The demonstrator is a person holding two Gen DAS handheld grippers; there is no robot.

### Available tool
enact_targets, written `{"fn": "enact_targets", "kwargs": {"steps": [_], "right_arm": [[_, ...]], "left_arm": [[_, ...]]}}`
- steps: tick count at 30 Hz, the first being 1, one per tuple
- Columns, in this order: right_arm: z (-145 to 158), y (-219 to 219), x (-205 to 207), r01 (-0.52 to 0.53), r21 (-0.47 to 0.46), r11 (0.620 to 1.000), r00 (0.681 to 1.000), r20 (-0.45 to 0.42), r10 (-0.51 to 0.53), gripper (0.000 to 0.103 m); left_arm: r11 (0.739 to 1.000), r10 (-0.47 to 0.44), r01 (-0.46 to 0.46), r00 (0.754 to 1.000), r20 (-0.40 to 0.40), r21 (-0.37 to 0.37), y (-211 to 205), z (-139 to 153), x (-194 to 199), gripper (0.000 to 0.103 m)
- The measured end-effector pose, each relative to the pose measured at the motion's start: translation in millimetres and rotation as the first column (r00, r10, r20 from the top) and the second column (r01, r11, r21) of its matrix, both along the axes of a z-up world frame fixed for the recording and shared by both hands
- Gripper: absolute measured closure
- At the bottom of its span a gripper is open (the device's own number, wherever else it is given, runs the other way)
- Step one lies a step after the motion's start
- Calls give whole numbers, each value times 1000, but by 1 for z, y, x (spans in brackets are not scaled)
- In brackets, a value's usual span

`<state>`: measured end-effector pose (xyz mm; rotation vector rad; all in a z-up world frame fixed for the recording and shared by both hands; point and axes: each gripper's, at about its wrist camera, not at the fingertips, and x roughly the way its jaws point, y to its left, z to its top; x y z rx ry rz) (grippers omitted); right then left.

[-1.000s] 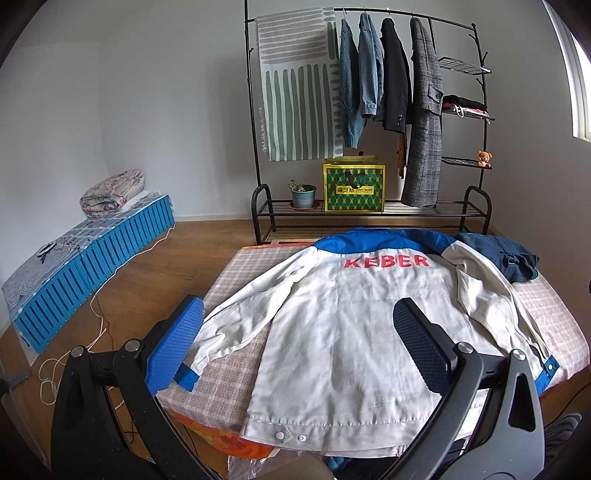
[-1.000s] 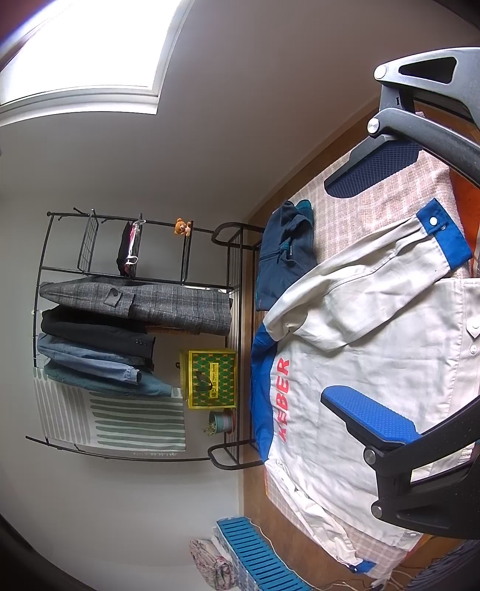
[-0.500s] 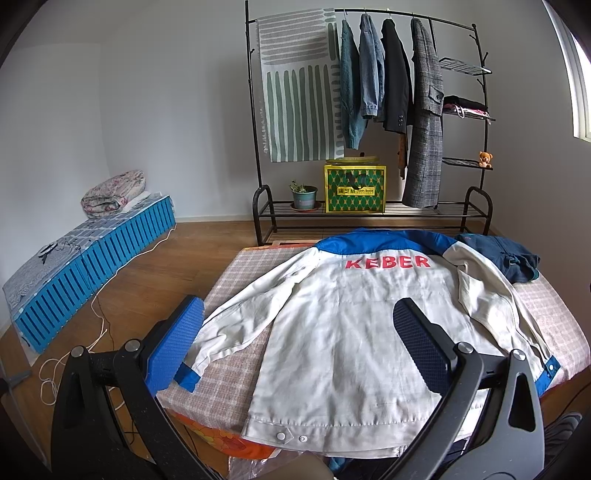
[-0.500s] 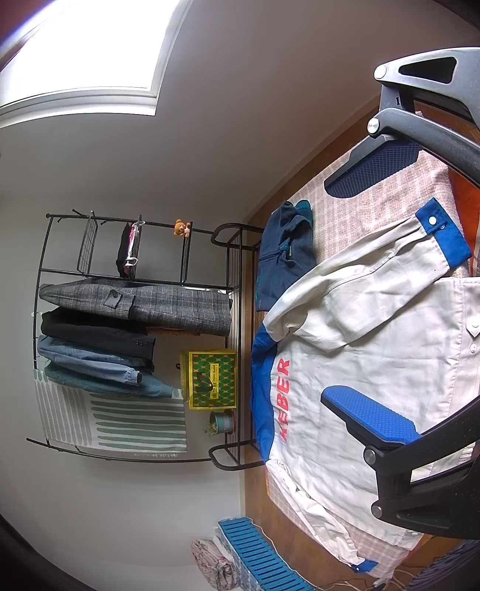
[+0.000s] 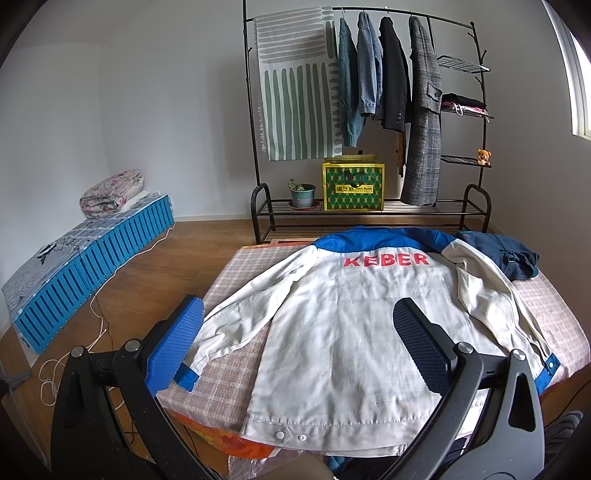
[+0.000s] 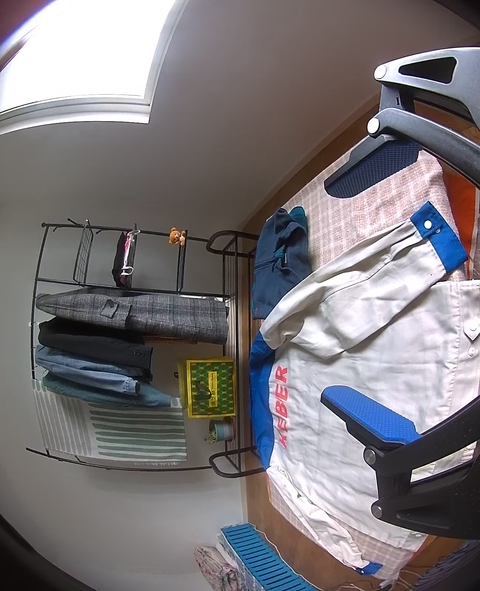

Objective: Fold large clothes

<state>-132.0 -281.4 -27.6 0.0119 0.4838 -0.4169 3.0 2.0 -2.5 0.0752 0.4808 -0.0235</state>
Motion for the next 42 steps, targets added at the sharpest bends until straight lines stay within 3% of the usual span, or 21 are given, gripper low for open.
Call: {"fn": "enact_targets", "kwargs": {"steps": [21,37,42], "right_arm": [[3,-7,-6,38,20,999,999,9,-38,0],[5,12,11,-22,23,999,1000,11,21,0],[4,26,24,-53,21,998,999,9,53,0]], "left_arm": [[1000,-4,4,1000,-10,18,5,-4,0,0],[997,59,-59,998,-7,56,29,-17,13,0],[996,79,-76,996,-41,52,48,-26,24,0]]}}
